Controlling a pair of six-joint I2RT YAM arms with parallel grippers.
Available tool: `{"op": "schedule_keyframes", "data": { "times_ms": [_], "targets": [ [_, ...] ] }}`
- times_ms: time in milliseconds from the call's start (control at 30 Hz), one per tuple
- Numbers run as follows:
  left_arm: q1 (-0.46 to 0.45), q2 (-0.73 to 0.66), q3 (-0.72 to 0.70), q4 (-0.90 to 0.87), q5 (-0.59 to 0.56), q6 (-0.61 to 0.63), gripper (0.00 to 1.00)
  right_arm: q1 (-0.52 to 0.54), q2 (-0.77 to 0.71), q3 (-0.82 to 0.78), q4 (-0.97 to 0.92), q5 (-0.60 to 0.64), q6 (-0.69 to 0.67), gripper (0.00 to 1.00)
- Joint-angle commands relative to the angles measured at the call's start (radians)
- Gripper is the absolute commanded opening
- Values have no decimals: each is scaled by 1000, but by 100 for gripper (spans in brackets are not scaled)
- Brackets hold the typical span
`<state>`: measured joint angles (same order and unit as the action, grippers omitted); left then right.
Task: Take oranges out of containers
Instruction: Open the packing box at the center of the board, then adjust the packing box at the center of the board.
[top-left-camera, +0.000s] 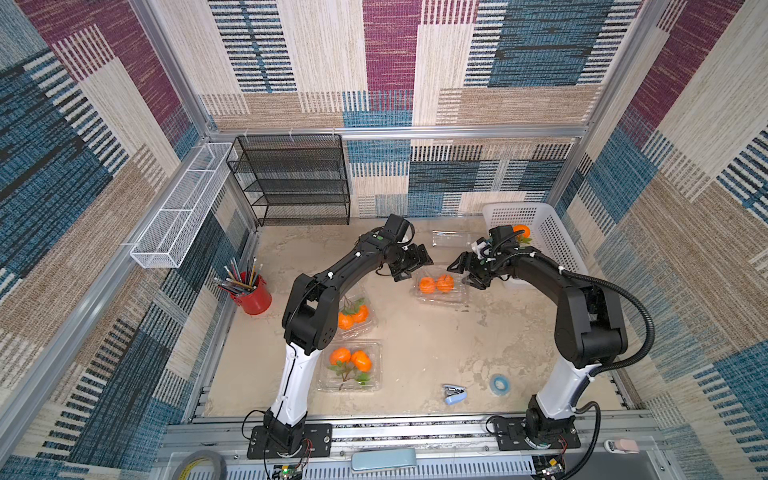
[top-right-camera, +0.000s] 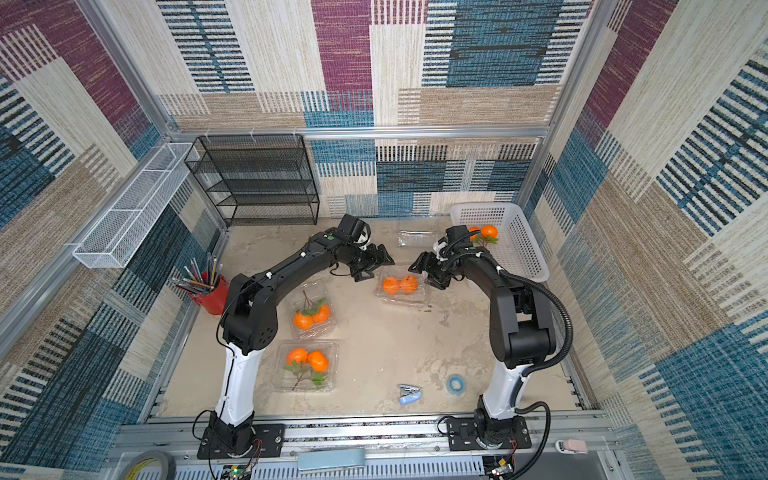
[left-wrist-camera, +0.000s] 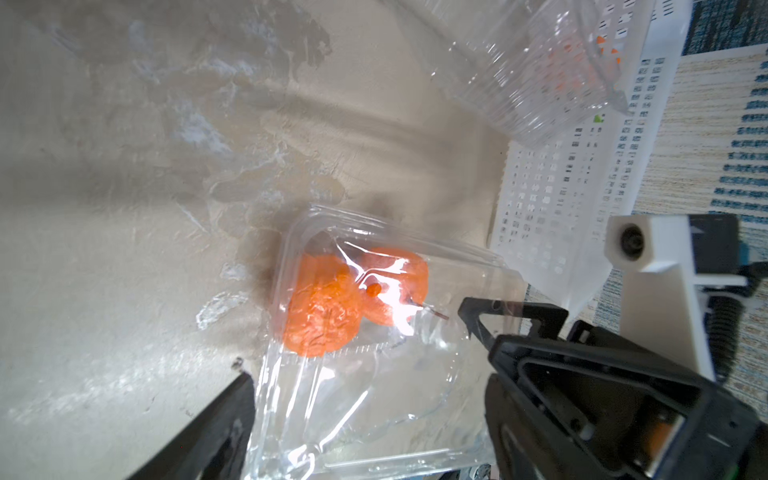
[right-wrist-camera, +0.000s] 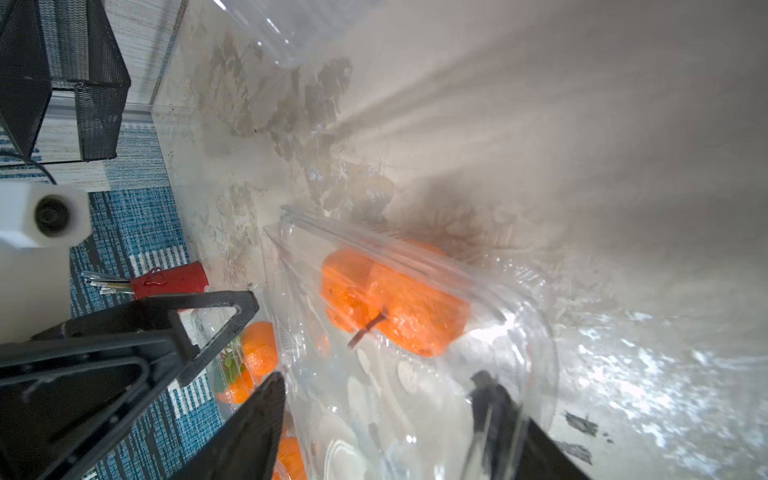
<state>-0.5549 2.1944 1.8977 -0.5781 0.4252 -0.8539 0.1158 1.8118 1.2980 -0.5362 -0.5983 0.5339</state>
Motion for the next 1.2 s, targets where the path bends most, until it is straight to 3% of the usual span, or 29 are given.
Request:
{"op": "schedule_keyframes", "data": {
  "times_ms": [0, 300, 700, 833, 1000, 1167],
  "targets": [
    [-3, -5, -27, 8, -3, 22, 86, 1, 3, 18, -2, -30, -24, 73],
    [-6, -21, -120, -29, -40, 51, 81, 1, 24, 83, -126, 8, -130, 77],
    [-8, -34, -165, -39, -52, 48, 81, 1, 16, 156, -270, 216, -257, 83],
    [-7, -50, -170, -39, -57, 48, 82, 1, 3, 135, -255, 268, -245, 86],
    [-7, -86, -158, -41, -62, 55, 84, 3, 2, 81, -172, 232, -221, 90],
    [-1, -127, -158, -61, -69, 62, 86, 24, 51, 73, -124, 219, -220, 81]
  ]
}}
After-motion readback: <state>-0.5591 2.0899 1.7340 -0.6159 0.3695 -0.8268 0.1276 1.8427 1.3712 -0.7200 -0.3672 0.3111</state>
